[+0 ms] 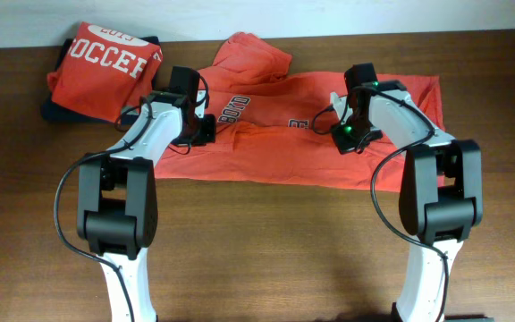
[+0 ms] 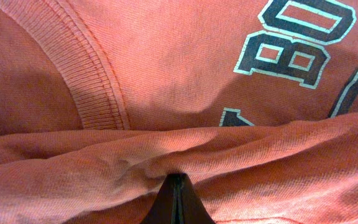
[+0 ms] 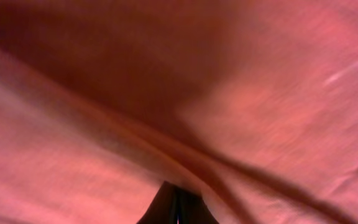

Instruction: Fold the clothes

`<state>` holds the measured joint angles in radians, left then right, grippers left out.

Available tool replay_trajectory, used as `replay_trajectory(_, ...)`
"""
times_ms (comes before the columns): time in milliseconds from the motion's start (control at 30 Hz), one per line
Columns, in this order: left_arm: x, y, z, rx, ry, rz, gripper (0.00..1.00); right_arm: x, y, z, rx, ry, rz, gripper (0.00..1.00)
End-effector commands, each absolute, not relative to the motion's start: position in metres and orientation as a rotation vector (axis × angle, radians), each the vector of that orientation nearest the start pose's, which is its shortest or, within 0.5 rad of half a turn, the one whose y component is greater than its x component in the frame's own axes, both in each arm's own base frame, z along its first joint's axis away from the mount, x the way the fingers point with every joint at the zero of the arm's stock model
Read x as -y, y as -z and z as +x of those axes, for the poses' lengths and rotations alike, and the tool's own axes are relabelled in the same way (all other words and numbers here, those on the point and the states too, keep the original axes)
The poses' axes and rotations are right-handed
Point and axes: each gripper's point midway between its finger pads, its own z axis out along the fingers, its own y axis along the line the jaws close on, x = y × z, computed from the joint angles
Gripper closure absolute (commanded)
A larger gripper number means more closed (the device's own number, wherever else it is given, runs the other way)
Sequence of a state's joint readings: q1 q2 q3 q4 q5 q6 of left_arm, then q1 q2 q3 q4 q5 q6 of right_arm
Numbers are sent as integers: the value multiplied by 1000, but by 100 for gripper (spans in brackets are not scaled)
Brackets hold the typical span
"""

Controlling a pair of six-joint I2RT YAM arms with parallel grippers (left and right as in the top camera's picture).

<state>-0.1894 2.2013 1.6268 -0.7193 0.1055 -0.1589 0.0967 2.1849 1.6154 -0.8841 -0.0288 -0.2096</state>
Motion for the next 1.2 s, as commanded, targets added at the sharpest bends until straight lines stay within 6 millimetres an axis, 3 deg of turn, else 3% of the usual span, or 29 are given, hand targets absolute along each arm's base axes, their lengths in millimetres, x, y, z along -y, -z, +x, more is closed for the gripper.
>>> replay_trajectory(0,110,1,461,-2914,230,56,99,-22,2,450,-2949,95,-392,95)
replay_trajectory(67,109,1,461,-2913,229,56,99,-16,-1,463,-2900,109,-364,95)
replay_trajectory(200,108,1,461,-2913,219,55,99,3,-26,492,-2808,121,-270,95)
replay_trajectory(333,108,1,461,-2914,219,55,99,15,-48,497,-2806,124,-218,95)
replay_trajectory(500,108,1,461,-2913,219,55,99,30,-56,474,-2912,119,-183,95)
replay_trajectory(767,108,1,462,-2911,220,55,99,33,-48,399,-3215,72,-189,95)
replay_trajectory(1167,108,1,462,-2910,220,55,99,34,-24,401,-3213,73,-185,95)
